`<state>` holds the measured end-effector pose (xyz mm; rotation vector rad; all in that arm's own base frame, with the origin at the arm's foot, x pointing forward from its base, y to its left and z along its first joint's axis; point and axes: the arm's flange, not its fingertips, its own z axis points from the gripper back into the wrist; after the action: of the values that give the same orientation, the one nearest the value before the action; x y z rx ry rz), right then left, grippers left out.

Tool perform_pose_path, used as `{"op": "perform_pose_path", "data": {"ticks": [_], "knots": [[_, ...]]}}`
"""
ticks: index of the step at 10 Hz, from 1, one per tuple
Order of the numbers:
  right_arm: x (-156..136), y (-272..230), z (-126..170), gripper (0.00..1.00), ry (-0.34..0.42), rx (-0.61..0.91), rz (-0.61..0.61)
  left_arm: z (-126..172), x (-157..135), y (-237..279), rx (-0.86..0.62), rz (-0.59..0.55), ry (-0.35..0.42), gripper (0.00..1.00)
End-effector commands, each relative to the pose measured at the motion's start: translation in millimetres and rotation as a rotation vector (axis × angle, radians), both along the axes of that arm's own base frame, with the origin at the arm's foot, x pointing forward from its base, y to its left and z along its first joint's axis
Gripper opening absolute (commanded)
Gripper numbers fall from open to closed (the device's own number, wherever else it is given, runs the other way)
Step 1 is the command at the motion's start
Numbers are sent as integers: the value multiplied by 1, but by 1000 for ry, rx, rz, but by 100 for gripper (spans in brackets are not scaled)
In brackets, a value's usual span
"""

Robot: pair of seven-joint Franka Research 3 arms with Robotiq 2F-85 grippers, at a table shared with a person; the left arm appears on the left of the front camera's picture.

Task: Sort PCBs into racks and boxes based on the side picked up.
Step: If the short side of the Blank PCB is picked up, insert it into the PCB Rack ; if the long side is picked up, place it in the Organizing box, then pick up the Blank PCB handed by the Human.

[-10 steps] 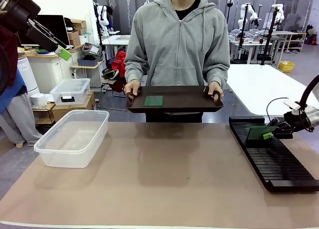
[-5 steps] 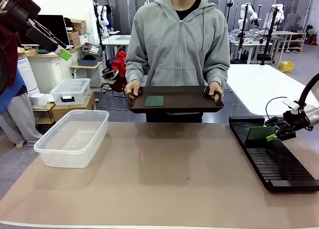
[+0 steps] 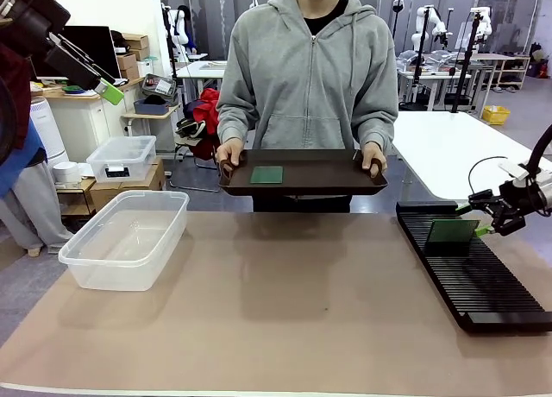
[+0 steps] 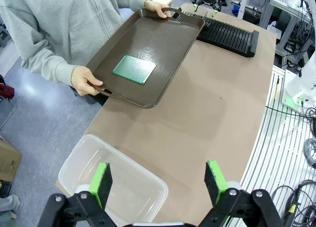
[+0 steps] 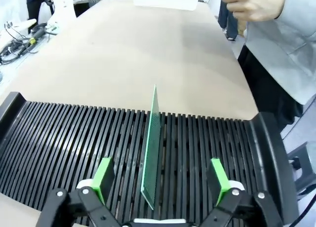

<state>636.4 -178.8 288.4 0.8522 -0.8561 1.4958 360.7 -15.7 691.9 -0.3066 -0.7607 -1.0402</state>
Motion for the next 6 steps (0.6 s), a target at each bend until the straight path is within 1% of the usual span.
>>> {"op": "perform_pose_path", "data": {"ticks": [1,3,6], "knots": [[-18,1,18,100,-41,-57,-36,-2,1,0,-1,0,-5,100],[-28,0,40,100,-50,-104,-72,-2,1,0,-1,0,-5,100],[-39,10,64,100,-110,-148,-98,-2,1,0,-1,0,-5,100]]}}
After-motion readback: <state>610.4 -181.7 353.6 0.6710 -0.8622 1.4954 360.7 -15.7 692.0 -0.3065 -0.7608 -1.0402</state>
